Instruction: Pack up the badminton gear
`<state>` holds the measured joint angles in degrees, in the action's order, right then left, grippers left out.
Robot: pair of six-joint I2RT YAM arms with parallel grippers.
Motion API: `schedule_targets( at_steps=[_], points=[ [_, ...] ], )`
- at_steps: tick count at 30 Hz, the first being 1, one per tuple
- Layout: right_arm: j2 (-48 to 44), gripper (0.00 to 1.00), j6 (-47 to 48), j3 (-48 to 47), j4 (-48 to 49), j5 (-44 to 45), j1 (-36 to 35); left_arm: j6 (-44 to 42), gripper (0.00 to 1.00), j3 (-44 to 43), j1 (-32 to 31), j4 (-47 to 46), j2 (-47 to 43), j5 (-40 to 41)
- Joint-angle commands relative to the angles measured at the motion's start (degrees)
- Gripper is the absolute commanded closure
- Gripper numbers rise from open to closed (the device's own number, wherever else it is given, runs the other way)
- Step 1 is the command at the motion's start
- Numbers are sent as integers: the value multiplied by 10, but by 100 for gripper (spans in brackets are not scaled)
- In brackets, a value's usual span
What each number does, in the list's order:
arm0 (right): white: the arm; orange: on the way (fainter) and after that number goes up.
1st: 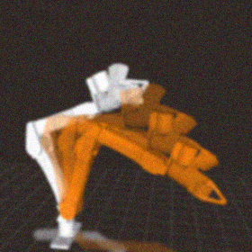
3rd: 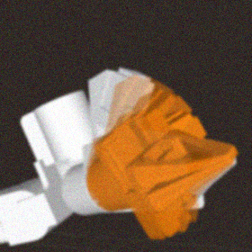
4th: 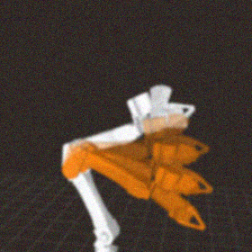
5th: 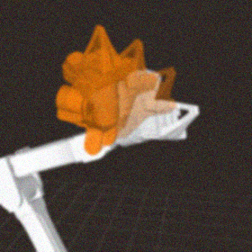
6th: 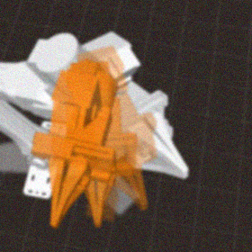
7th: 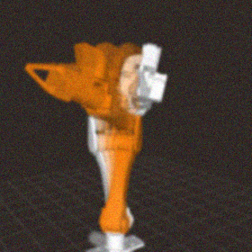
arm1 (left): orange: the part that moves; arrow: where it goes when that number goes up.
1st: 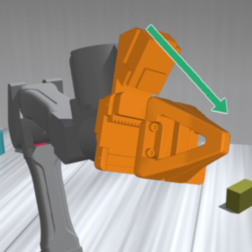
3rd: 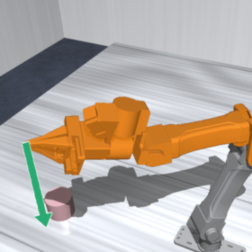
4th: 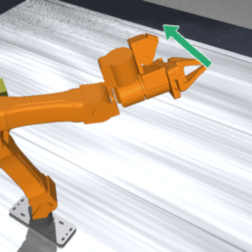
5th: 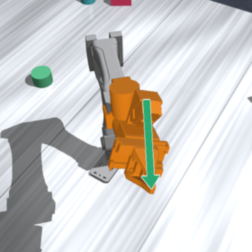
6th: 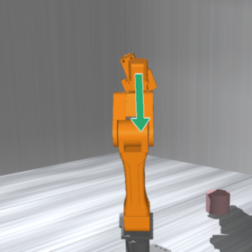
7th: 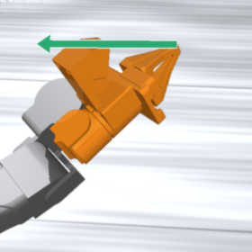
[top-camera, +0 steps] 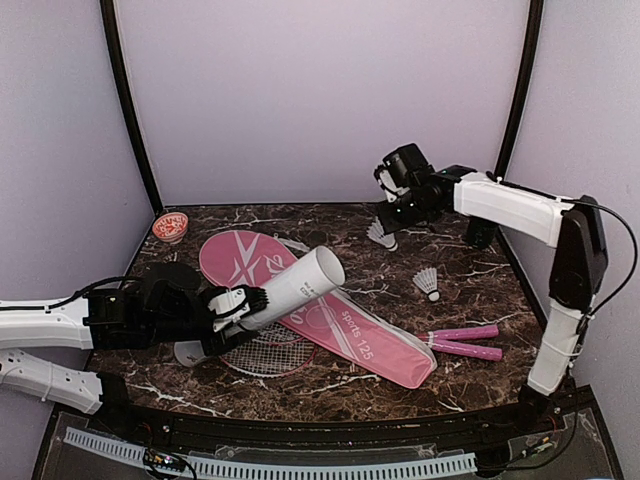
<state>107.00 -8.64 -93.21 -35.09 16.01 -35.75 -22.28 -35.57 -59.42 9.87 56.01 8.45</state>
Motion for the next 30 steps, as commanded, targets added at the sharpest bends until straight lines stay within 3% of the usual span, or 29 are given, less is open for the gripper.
schedule_targets(
  at_steps=[1, 8, 17, 22, 24, 30],
  points=[
    [-109, 100, -20, 50, 94, -93, 26, 4, 59, 5, -3, -28, -15, 12],
    [-266, 100, -64, 115, 196, -284, 50, 1, 59, 9, -3, -45, -37, 18],
    [-352, 100, -196, 172, 360, -532, 53, -1, 59, 11, -3, -72, -62, 30],
    [-362, 100, -222, 198, 444, -567, 37, 6, 59, 14, -3, -90, -88, 35],
    [-364, 100, -278, 206, 469, -619, 20, 5, 59, 17, -3, -95, -96, 36],
    [-356, 100, -321, 201, 522, -633, -33, 9, 59, 12, -3, -93, -90, 41]
  ],
)
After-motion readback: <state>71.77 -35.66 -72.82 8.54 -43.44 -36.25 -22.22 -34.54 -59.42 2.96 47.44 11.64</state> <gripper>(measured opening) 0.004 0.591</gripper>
